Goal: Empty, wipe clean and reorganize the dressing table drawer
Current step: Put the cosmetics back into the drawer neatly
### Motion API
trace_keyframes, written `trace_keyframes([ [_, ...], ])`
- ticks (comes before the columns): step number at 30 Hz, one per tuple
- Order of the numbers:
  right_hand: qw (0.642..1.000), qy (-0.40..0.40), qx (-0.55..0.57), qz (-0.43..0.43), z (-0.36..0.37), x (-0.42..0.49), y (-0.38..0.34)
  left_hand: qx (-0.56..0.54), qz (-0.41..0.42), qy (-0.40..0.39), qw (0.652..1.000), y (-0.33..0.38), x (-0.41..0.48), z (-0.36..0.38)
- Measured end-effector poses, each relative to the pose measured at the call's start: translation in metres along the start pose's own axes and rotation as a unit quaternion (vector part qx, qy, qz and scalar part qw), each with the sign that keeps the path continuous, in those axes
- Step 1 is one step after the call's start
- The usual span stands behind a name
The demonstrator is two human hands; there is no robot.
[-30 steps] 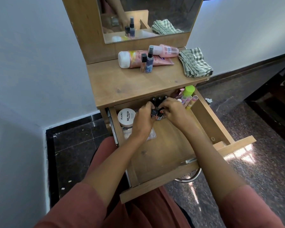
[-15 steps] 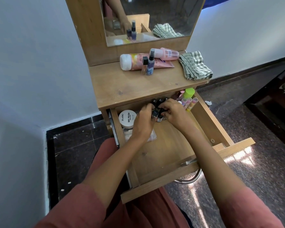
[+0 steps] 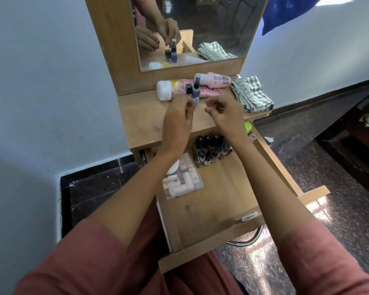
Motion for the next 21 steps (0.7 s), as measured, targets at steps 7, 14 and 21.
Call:
trace_keyframes([
  [7,0.999,0.026,0.026,-0.029,0.008,0.047,-0.013,0.067,-0.015,0.008,0.998,-0.004,0.052,-0.001],
  [14,0.999,0.0,0.019,-0.029,0.02,0.056,-0.008,0.068,-0.024,-0.032,0.997,-0.006,0.053,0.014],
  [21,0.999,0.015,0.035,-0.003,0.0,0.045,-0.006,0.035,-0.023,-0.022,0.999,0.005,0.042,0.003],
])
Point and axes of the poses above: each hand's wrist, its own x-axis towards the middle knuckle, its own z-axis out of the palm, y = z × x, the point moved 10 cm from there along x, towards the middle knuckle, and after that the axes turned 6 degrees about -z, right-handed, at the moved point
